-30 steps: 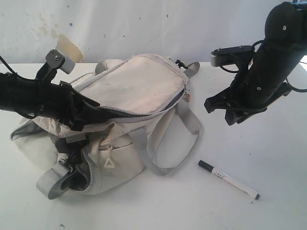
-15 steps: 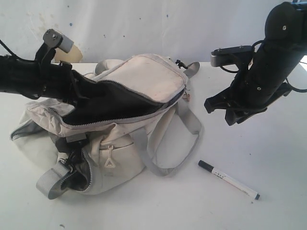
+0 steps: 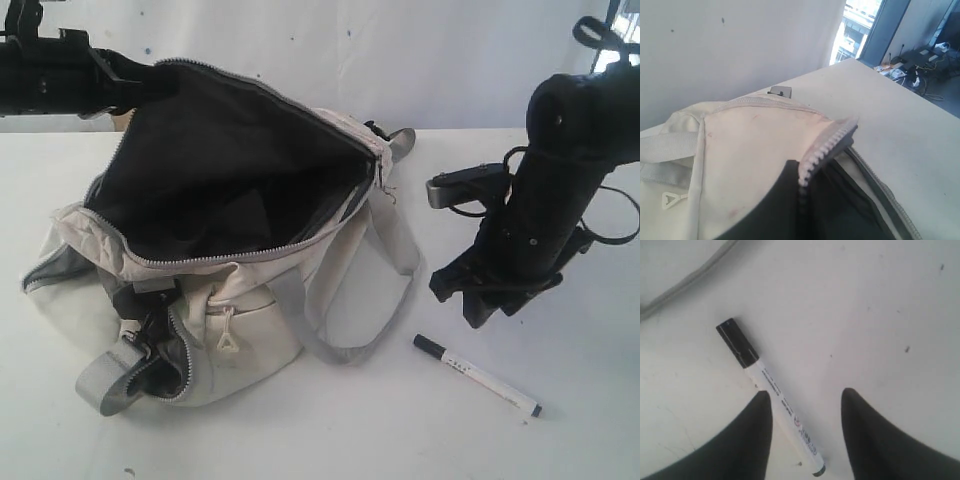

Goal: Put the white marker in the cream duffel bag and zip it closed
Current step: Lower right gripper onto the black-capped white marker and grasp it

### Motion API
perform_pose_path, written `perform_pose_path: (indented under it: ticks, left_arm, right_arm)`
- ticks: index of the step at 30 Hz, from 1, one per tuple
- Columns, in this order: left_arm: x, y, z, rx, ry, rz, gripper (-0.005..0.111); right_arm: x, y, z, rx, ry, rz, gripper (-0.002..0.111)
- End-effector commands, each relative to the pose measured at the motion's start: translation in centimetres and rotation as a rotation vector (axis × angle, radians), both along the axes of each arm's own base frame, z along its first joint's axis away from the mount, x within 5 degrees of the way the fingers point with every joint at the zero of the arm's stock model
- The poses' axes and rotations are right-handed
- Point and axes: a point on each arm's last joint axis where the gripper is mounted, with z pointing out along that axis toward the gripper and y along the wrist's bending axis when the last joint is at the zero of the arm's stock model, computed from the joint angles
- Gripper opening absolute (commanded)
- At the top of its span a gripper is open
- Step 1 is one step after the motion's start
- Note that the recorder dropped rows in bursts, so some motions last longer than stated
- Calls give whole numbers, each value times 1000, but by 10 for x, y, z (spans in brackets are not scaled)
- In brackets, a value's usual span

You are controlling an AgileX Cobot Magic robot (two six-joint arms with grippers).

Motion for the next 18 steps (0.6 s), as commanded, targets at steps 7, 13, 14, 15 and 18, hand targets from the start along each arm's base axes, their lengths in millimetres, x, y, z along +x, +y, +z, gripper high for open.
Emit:
perform_pose_path:
  ticks: [7, 13, 14, 15, 18]
  left_arm:
    - [0, 0, 6, -39, -6, -8, 0]
    - [-1, 0, 5, -27, -7, -18, 0]
    - [-1, 0, 5, -27, -7, -18, 0]
    - [-1, 0, 5, -27, -7, -18, 0]
    - [0, 0, 5, -25, -7, -17, 0]
  right_arm:
    - [-2, 12, -30, 94, 118, 150, 42]
    - [-1, 13, -38, 83, 138, 155, 42]
    - [-2, 15, -40, 80, 144, 163, 42]
    - [-3, 17, -42, 78, 149, 169, 42]
    - [-6, 24, -47, 54, 165, 198, 42]
